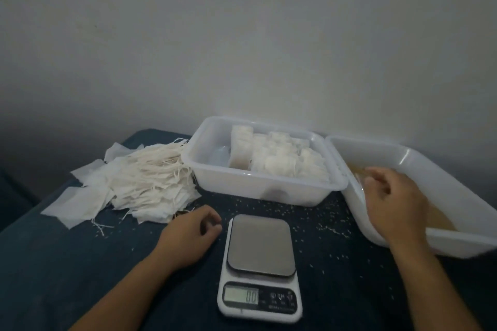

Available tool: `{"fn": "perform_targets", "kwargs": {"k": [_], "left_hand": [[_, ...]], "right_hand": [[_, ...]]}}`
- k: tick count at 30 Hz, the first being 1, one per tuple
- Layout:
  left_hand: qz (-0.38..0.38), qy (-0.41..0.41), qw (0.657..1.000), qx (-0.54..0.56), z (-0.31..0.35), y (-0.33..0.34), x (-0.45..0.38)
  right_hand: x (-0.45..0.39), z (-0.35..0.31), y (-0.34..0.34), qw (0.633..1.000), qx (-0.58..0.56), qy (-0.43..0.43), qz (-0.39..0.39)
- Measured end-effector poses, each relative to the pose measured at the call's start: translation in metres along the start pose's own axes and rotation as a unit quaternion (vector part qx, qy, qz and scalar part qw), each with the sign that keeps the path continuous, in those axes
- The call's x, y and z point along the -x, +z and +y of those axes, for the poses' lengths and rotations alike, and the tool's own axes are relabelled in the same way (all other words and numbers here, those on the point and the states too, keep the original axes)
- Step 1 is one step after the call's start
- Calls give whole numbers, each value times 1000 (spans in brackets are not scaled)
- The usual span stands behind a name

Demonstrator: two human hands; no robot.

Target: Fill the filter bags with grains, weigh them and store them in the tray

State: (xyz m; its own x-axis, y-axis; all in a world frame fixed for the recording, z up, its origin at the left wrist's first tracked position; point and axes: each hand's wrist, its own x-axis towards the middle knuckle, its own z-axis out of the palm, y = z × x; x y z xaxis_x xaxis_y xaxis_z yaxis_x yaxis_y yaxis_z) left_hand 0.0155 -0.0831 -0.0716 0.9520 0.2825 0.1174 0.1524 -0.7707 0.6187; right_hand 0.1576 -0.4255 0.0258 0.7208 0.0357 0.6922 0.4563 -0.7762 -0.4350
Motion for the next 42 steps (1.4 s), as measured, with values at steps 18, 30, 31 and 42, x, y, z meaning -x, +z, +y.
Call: {"fn": "perform_targets", "kwargs": {"k": [18, 30, 31, 42], "left_hand": [[14, 7, 1000, 15, 8, 18, 3], [22, -15, 1000, 15, 8, 20, -1], [21, -15, 1000, 15, 8, 21, -1], [21, -18, 999, 32, 8, 18, -1]], "right_hand": [[117, -46, 41, 910, -181, 130, -349], [147, -62, 23, 885, -187, 95, -416], [147, -61, 22, 883, -183, 90, -422], [141, -56, 19, 861, -204, 99, -456]]}}
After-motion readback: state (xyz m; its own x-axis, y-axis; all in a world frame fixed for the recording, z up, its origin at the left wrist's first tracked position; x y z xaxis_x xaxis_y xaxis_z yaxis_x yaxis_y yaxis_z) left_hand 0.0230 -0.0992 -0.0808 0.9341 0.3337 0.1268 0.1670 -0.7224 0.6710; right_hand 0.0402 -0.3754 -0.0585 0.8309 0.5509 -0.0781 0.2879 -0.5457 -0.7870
